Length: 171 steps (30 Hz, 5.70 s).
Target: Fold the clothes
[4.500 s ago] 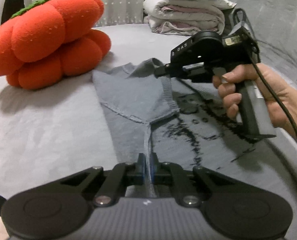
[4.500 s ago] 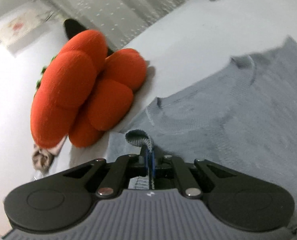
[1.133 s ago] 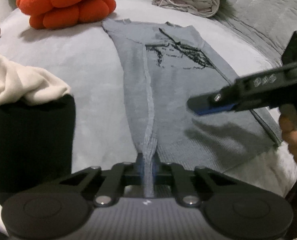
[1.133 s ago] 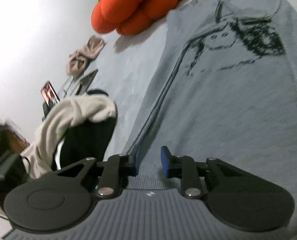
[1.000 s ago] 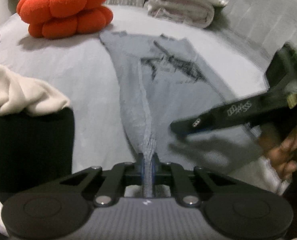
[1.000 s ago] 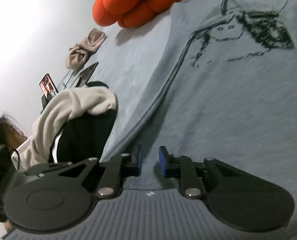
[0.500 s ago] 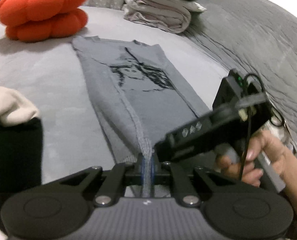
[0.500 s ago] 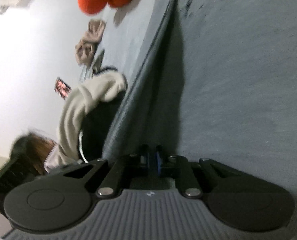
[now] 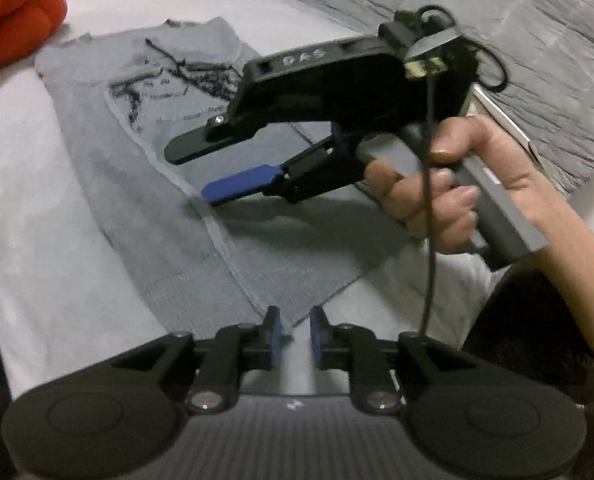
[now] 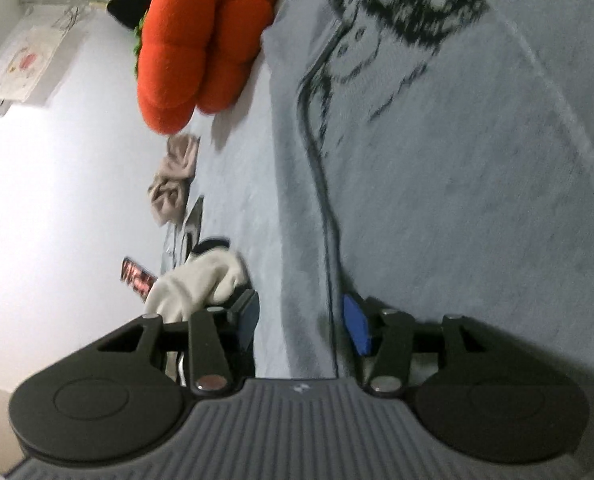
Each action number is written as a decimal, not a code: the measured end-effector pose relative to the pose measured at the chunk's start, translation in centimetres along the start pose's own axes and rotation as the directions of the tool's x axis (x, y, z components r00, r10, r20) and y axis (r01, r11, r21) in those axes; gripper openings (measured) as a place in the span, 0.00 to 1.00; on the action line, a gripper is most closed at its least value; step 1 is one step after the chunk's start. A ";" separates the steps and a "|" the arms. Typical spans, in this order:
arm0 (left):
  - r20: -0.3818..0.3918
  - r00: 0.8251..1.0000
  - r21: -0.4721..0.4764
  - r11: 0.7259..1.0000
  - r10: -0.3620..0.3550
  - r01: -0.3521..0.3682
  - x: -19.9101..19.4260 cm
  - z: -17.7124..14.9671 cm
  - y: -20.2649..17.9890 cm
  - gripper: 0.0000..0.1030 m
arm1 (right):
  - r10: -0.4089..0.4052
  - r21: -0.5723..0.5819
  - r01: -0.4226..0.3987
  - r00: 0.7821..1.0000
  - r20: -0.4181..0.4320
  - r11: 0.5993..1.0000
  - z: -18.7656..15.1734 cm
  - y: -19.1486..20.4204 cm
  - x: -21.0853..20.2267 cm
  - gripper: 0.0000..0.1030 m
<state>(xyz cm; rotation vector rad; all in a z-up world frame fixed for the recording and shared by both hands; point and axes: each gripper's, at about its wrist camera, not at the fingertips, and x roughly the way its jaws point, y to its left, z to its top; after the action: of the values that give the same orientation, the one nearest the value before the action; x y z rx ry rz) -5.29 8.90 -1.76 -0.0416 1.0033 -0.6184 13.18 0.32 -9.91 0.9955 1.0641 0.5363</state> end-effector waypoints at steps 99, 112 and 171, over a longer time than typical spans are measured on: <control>0.179 0.976 -0.106 0.989 0.122 -0.104 3.6 3.4 5.5 0.50 | -0.270 -0.192 0.359 0.887 0.373 0.913 -1.0 -1.7 -10.2 0.37; 0.156 0.977 -0.047 0.989 0.148 -0.142 4.1 2.9 4.5 0.50 | -0.441 -0.479 0.528 0.849 0.291 0.701 -4.4 0.3 -7.4 0.28; 0.100 0.985 0.068 0.989 -0.139 0.133 0.6 1.3 2.9 0.49 | -0.344 -0.526 0.375 0.925 0.159 0.763 -6.2 0.3 -10.1 0.27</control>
<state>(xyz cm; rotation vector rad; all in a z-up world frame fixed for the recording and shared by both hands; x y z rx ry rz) -2.67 10.69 -2.45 -0.0883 0.8843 -0.7645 3.36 -4.90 -5.79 0.2779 0.9429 0.4535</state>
